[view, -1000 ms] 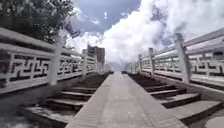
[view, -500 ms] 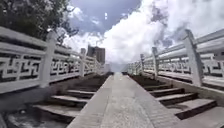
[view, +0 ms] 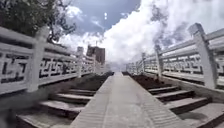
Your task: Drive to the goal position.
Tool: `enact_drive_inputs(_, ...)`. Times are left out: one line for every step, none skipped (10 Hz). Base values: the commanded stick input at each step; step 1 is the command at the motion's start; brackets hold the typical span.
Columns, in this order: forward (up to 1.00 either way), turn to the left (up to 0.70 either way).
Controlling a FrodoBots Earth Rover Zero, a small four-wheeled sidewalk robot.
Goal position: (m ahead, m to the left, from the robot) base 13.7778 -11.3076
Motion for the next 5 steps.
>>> enact_drive_inputs(0.7, -0.14)
enact_drive_inputs(0.7, -0.04)
enact_drive_inputs(0.7, 0.0)
enact_drive_inputs(0.7, 0.0)
enact_drive_inputs(0.7, 0.0)
